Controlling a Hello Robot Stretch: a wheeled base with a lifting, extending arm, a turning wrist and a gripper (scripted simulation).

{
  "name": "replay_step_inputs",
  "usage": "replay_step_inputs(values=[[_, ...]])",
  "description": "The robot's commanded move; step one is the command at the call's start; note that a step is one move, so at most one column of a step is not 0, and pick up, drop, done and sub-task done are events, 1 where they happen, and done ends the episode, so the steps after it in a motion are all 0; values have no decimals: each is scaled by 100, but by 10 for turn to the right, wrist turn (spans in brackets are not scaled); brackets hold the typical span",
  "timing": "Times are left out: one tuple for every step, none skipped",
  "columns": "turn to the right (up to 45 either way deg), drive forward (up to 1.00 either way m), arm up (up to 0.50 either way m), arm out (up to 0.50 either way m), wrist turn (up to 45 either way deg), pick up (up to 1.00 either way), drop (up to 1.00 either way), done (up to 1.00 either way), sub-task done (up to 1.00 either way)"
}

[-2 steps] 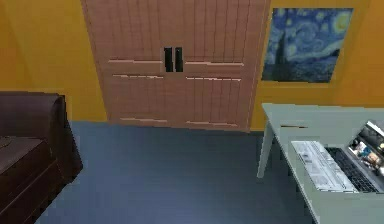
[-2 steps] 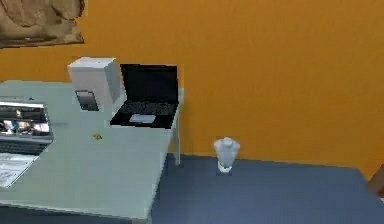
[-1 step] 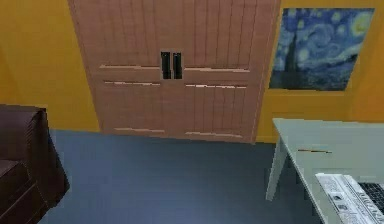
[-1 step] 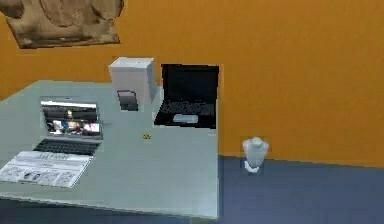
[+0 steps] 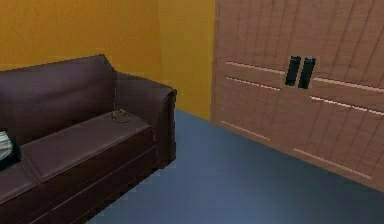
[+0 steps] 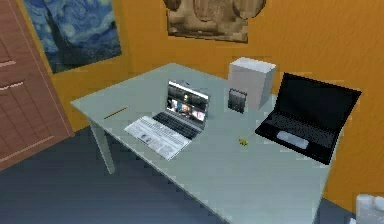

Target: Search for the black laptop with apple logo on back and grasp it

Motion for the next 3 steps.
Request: replay_step_inputs(values=[[0, 0, 50, 0, 0, 0, 0, 0, 0], [0, 0, 34, 0, 0, 0, 0, 0, 0], [0, 0, 0, 40, 0, 0, 0, 0, 0]])
